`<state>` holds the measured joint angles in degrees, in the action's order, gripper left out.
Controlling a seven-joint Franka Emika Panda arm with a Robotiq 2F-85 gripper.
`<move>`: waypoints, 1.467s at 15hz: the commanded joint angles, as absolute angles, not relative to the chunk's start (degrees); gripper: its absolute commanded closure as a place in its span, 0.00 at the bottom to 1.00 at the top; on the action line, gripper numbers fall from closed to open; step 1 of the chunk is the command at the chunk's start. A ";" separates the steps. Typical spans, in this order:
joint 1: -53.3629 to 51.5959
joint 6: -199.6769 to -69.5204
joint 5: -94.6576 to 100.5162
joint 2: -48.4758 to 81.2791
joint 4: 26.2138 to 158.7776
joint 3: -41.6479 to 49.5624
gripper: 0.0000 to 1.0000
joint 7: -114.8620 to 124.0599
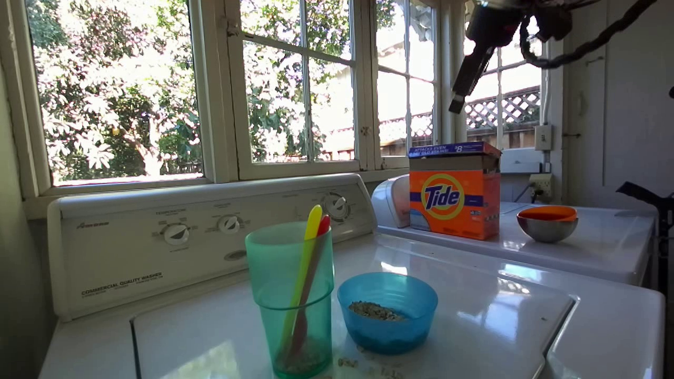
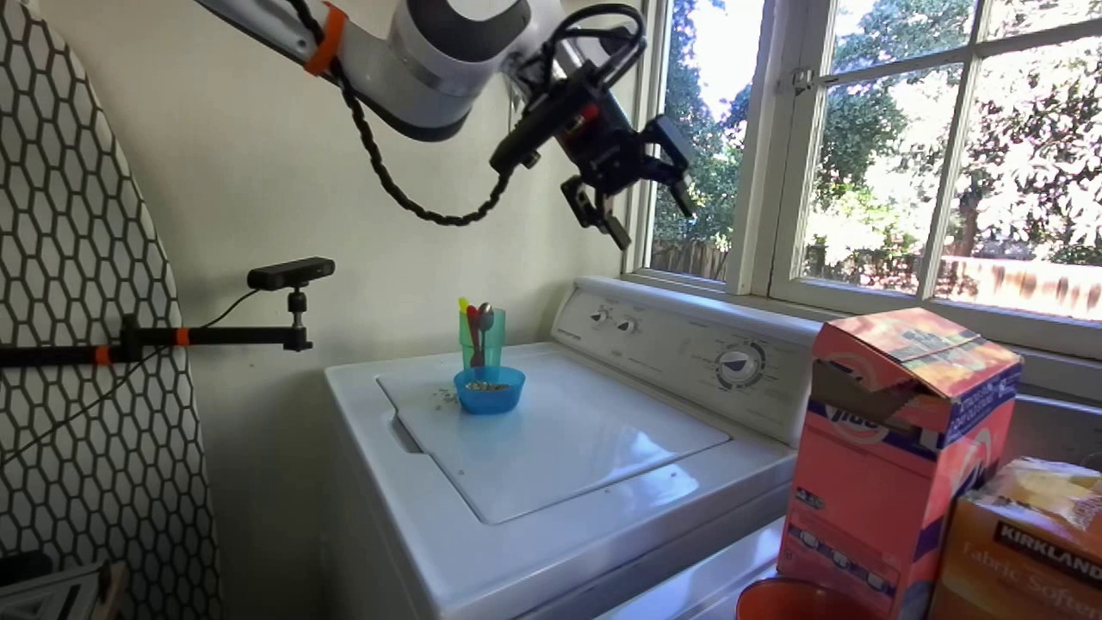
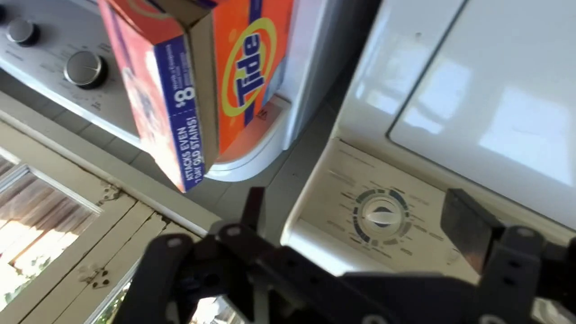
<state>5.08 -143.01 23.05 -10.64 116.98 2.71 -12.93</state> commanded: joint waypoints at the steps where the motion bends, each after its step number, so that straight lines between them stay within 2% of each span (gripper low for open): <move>1: 7.77 -145.13 32.93 3.19 104.59 4.05 0.00 -13.83; 6: 7.13 -148.15 41.83 19.99 87.63 8.31 0.00 -12.37; 13: 4.81 -138.96 37.49 37.46 65.89 12.53 0.00 -0.85; 16: 4.94 -134.57 37.04 40.59 58.11 14.25 0.00 3.07; 22: 6.59 -129.03 37.93 40.15 53.51 15.60 0.00 -1.74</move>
<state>5.65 -132.15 39.25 38.77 57.05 16.05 1.31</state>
